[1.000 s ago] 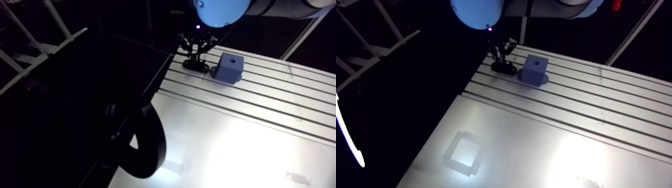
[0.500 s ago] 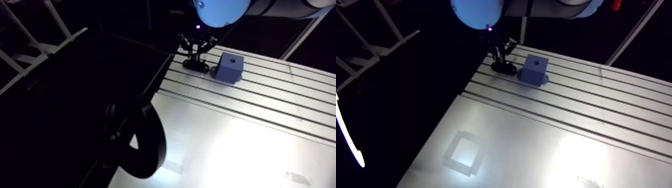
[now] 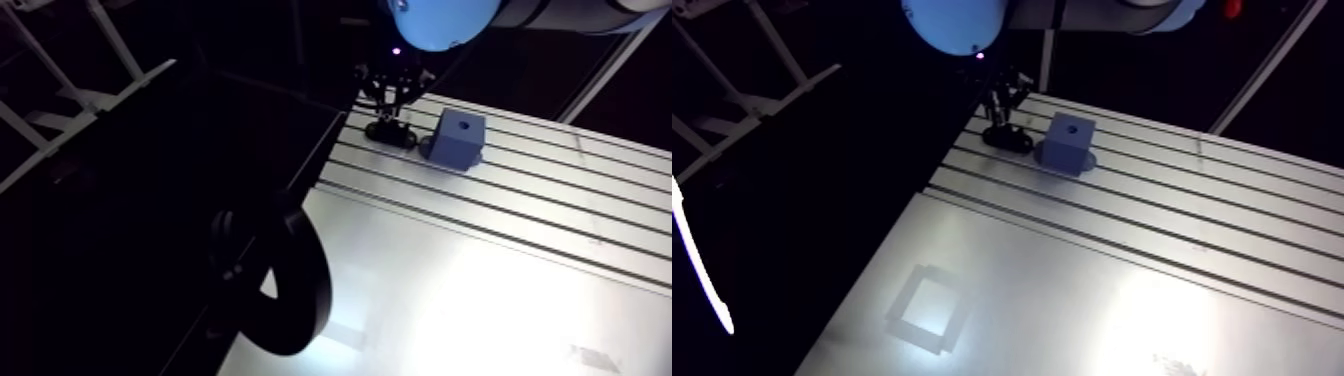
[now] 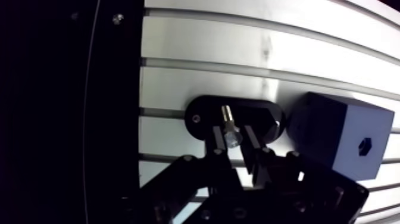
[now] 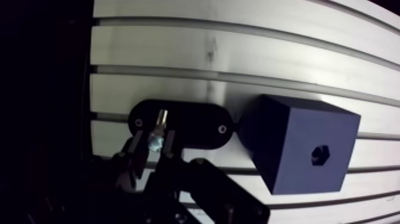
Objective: Pick up the M10 bolt and insert it into the hex recess until seated.
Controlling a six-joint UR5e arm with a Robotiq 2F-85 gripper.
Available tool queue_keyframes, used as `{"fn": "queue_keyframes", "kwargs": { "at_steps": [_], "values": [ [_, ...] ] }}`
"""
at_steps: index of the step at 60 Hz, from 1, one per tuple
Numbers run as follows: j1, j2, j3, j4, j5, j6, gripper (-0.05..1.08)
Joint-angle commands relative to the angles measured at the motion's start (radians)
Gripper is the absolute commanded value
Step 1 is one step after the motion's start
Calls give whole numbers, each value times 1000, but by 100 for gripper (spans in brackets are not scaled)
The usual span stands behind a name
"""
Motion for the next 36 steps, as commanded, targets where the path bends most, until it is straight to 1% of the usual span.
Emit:
{"fn": "queue_keyframes", "kwargs": {
  "at_steps": [1,12,20,22,24,27,28,29,30,33,34,35,36],
  "values": [
    [0,-19,-15,7,2,-2,77],
    [-2,-30,-34,21,3,-3,77],
    [-5,-44,-58,76,2,-36,76],
    [-5,-44,-58,76,2,-36,76],
    [-8,-59,-67,90,4,-54,78],
    [-14,-65,-71,97,4,-65,79],
    [-22,-72,-76,105,5,-75,84],
    [-22,-72,-76,105,5,-75,84],
    [-31,-78,-82,118,6,-87,86],
    [-38,-83,-89,139,7,-102,86],
    [-44,-90,-99,165,7,-119,87],
    [-44,-90,-99,165,7,-119,87],
    [-49,-94,-111,195,8,-136,87]
  ]
}}
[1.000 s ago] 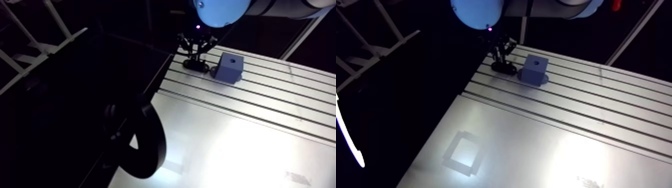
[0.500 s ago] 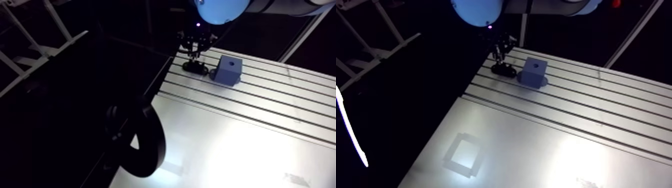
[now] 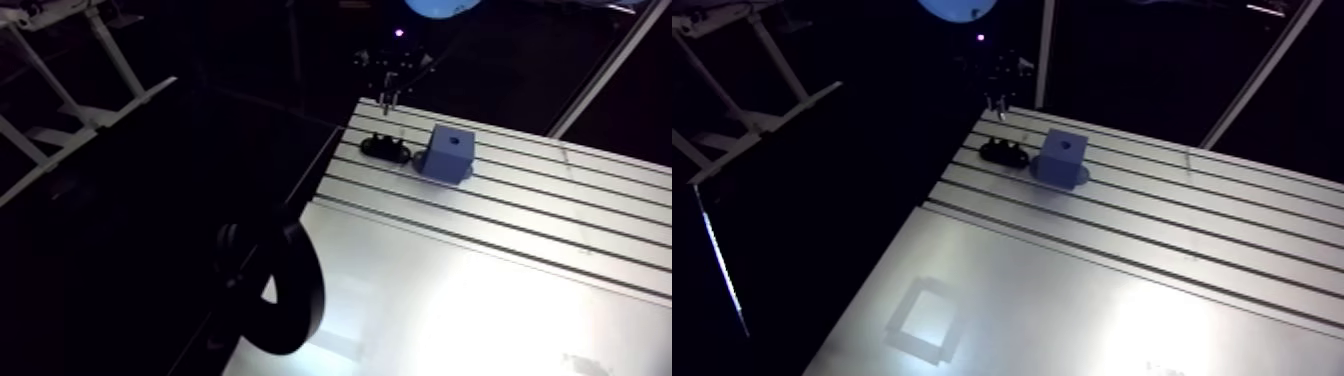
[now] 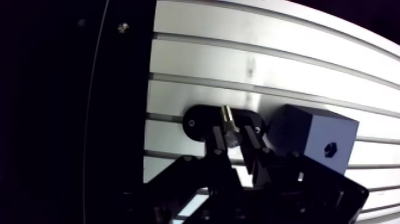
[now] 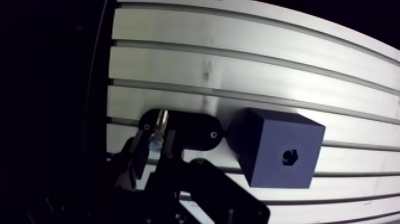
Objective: Pick up the M10 bolt and insert it into the hex recess until seated.
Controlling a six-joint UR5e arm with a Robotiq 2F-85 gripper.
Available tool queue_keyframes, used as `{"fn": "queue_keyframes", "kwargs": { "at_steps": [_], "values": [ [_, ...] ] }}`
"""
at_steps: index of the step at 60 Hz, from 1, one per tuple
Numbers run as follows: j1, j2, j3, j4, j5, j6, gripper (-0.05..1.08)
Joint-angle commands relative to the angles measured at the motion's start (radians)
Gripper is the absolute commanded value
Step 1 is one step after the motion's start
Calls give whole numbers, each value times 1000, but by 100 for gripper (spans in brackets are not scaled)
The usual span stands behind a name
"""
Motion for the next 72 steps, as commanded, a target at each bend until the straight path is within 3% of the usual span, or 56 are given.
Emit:
{"fn": "queue_keyframes", "kwargs": {
  "at_steps": [1,9,19,33,48,58,72],
  "values": [
    [-35,-39,-48,112,4,-84,87],
    [-79,-67,-104,235,3,-236,96],
    [-145,-75,-159,354,8,-412,98],
    [-162,-72,-272,562,15,-502,98],
    [-227,-29,-378,723,11,-588,99],
    [-227,-6,-399,757,-1,-638,99],
    [-218,14,-390,760,-46,-731,99]
  ]
}}
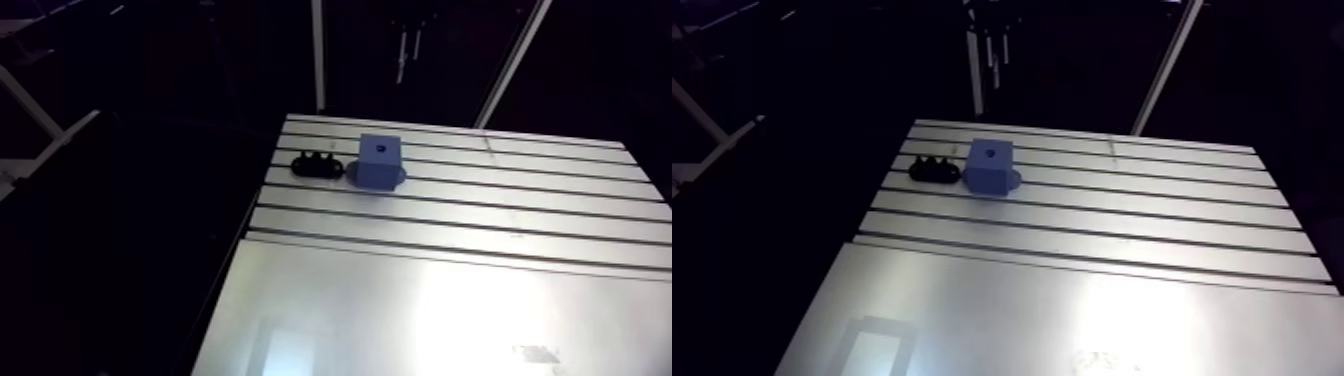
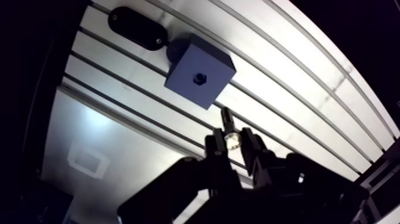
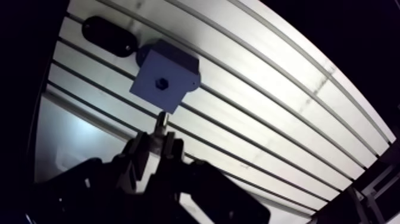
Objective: Pick up the M10 bolt and insert it into the hex recess until seated.
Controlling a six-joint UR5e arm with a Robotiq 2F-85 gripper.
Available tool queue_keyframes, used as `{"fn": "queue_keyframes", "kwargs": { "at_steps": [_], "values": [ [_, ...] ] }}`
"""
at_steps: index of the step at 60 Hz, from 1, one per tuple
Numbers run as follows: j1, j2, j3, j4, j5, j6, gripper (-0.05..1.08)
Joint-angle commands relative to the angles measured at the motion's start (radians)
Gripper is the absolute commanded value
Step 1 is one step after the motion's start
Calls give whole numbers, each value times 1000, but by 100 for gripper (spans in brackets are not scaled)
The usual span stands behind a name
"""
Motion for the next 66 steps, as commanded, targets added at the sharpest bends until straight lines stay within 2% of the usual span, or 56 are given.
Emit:
{"fn": "queue_keyframes", "kwargs": {
  "at_steps": [1,17,36,56,66],
  "values": [
    [2,22,-5,19,-34,-79,99],
    [5,23,17,-5,-46,-89,100],
    [33,12,94,-117,-42,-76,101],
    [39,13,121,-130,-48,-81,103],
    [39,14,140,-180,-45,-78,102]
  ]
}}
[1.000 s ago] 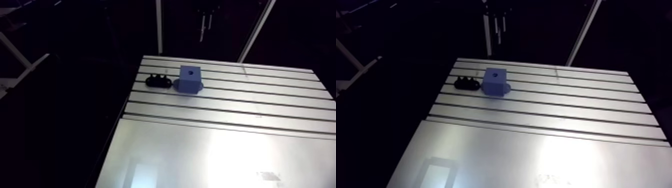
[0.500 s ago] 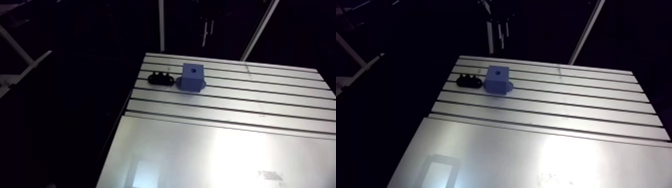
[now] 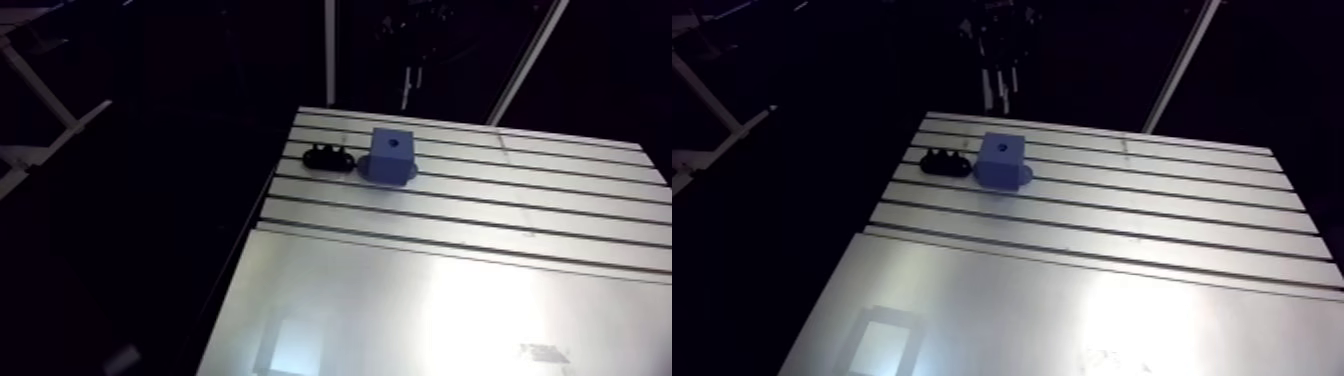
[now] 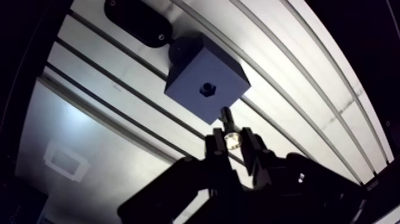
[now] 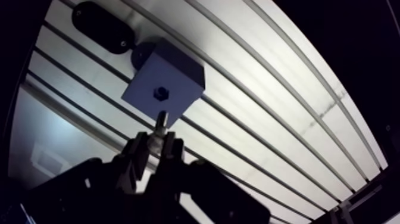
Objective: Pick up the M10 bolt and insert it into the hex recess until seated.
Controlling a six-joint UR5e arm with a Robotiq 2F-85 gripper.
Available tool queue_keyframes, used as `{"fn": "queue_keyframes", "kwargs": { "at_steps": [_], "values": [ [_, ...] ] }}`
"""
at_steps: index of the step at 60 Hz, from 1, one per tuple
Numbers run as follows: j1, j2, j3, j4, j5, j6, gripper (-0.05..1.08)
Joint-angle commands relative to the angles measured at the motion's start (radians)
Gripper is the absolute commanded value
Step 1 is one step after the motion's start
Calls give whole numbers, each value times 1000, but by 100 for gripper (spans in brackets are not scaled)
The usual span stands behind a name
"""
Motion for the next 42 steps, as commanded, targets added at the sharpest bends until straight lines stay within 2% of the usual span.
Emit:
{"fn": "queue_keyframes", "kwargs": {
  "at_steps": [1,42],
  "values": [
    [2,1,23,-53,2,0,102],
    [-1,4,63,-73,1,-10,102]
  ]
}}
